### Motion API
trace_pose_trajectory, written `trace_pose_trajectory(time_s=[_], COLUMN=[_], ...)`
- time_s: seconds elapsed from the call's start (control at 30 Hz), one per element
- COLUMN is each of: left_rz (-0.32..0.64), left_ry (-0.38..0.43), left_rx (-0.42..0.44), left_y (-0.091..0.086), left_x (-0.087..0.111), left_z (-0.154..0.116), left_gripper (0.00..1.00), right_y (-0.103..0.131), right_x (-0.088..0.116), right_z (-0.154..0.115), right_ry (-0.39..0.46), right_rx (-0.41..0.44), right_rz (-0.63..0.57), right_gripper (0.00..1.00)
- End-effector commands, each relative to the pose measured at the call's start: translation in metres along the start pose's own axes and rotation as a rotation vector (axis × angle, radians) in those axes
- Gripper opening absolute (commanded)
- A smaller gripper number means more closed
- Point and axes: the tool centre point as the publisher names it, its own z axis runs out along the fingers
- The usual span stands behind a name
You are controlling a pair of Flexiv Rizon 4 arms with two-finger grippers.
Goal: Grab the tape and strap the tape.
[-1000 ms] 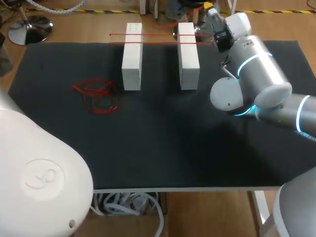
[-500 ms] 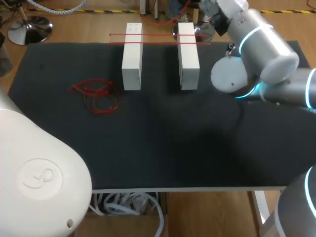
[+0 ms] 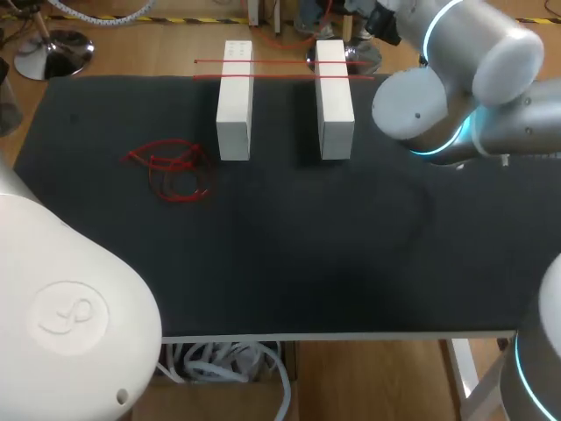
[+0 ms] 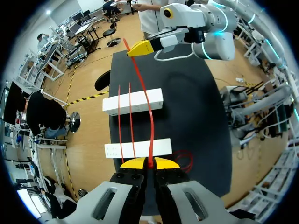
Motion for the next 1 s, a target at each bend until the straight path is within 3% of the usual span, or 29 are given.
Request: trace_pose_trajectory(time_s=[0.03,0.23,0.3,0.97,1.0], left_rz=[-0.002,-0.002,-0.002,-0.002,-0.002], left_ry=[0.003,0.003,0.003,0.003,0.003], left_rx=[-0.004,-0.004,-0.004,-0.004,-0.004], left_y=[-0.0008,-0.0008,-0.0008,-0.0008,-0.0008], left_x=[-0.0007,-0.0007,-0.0007,-0.0007,-0.0007], left_z=[-0.001,-0.001,-0.001,-0.001,-0.001], left_gripper=[0.0,0.0,0.0,0.0,0.0], right_y=[0.0057,0.0045,0.0036,0.0036,0.0028], right_x=[0.0076,0.0124,0.0161,0.0161,0.0161], right_z=[-0.0014,-0.0024,-0.0036,-0.0036,-0.003], right_ry=[-0.24,-0.231,-0.207,-0.207,-0.214], right_rx=[0.095,0.121,0.169,0.169,0.16], right_rz=[-0.05,-0.058,0.057,0.057,-0.027], right_gripper=[0.0,0.0,0.0,0.0,0.0])
